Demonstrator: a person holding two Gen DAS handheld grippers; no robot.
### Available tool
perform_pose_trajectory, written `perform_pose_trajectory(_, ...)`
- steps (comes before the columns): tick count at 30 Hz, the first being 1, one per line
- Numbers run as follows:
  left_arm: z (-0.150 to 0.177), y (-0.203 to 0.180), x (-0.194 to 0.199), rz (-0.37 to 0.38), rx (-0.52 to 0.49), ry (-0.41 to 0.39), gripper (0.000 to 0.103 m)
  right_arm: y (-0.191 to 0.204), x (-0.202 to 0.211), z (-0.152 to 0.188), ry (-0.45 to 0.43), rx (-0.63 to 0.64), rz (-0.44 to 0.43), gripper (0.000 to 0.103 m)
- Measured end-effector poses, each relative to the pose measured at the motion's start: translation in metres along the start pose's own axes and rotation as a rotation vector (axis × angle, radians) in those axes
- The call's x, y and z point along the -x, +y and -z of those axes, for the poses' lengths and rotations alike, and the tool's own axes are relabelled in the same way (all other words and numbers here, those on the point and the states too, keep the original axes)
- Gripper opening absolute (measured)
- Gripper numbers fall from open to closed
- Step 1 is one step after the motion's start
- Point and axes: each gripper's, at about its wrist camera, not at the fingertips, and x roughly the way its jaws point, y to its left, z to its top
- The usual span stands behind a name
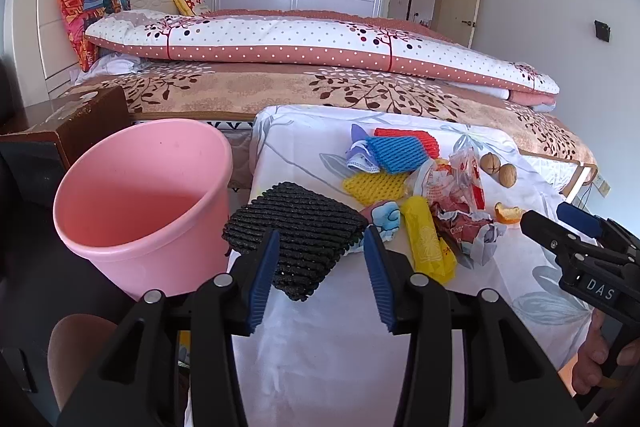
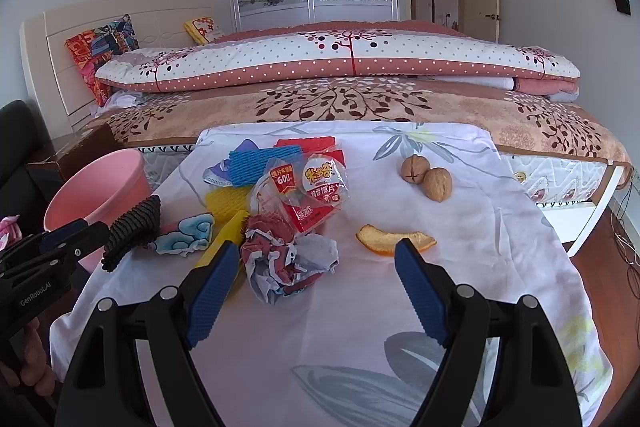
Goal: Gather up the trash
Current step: 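Lift the black pad with the left tool while the right tool grasps crumpled red-white paper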
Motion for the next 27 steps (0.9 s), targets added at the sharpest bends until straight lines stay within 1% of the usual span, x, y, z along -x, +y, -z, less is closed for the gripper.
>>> perform_pose_trajectory(4,0.006,0.003,-0.007,0.001,0.009,0.041,0.044,-0.001,-0.002,0.001,0.008,-0.001,-0.008,0.079)
perform_pose_trajectory(7,0.010,0.004,-0.014,-0.023,0.001,0.060,0.044,-0.001,-0.004,0.002,0.016,-0.002,-0.016,0.079)
perform_pose_trajectory(11,0.013,0.000,-0.022,-0.028,-0.018,0.072,0.044,0.000,-0.007,0.004,0.034,0.005,-0.027,0.079)
perform_pose_trajectory(14,0.014,0.001,-0.025,-0.057,-0.023,0.066,0.044,0.000,-0.008,0.005,0.037,0.011,-0.039,0.079)
perform_pose_trajectory(16,0.013,0.005,-0.027,-0.051,-0.001,0.072,0.044,0.000,-0.009,0.006,0.040,0.013,-0.048,0.079)
perform_pose_trajectory(17,0.013,0.007,-0.028,-0.048,0.013,0.075,0.041,0.000,-0.009,0.006,0.042,0.012,-0.055,0.079)
perform_pose_trajectory(18,0.013,0.009,-0.029,-0.044,0.022,0.077,0.030,0.001,-0.010,0.006,0.044,0.012,-0.060,0.079)
perform_pose_trajectory(19,0.013,0.009,-0.030,-0.041,0.027,0.082,0.026,0.001,-0.010,0.007,0.048,0.012,-0.065,0.079)
perform_pose_trajectory(21,0.013,0.012,-0.031,-0.034,0.037,0.087,0.013,0.002,-0.012,0.008,0.054,0.014,-0.075,0.079)
perform_pose_trajectory(24,0.014,0.013,-0.030,-0.026,0.037,0.086,0.004,0.002,-0.014,0.009,0.064,0.009,-0.091,0.079)
perform_pose_trajectory(27,0.013,0.011,-0.025,-0.008,0.026,0.071,0.002,0.001,-0.016,0.008,0.076,-0.007,-0.110,0.079)
